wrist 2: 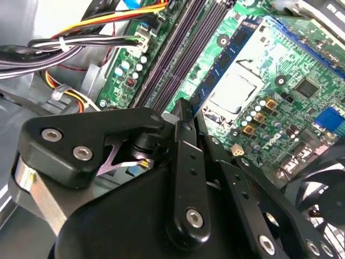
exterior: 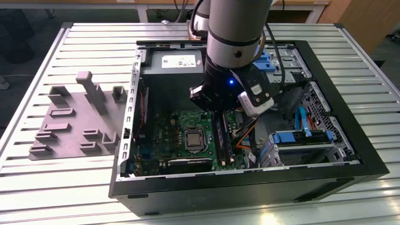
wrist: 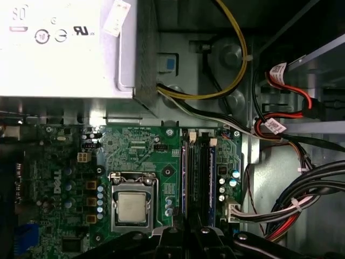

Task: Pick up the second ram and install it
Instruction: 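Insert the second ram into the second slot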

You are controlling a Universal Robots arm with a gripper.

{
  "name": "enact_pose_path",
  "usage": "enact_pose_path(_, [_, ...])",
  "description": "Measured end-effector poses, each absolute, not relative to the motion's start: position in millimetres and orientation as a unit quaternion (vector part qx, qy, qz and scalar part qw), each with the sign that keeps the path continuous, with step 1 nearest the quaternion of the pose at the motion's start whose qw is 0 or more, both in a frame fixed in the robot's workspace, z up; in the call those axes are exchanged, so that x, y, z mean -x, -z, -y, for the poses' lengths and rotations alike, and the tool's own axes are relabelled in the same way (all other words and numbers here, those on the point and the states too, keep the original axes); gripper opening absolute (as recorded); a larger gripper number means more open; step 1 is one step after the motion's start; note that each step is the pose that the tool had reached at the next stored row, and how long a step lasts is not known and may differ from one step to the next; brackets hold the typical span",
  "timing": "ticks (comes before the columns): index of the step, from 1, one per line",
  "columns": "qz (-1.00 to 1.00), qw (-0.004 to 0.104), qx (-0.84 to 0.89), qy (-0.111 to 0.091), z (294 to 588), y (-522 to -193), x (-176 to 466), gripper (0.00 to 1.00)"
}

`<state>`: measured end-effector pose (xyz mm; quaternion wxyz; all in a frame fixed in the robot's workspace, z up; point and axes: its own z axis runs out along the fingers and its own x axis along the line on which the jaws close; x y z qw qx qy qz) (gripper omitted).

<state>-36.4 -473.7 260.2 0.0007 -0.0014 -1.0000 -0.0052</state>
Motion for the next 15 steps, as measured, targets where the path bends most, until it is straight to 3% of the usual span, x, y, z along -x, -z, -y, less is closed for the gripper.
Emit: enact_pose_path(15, [1.000,0.001,0.003,0.006,475,-245,36,0.15])
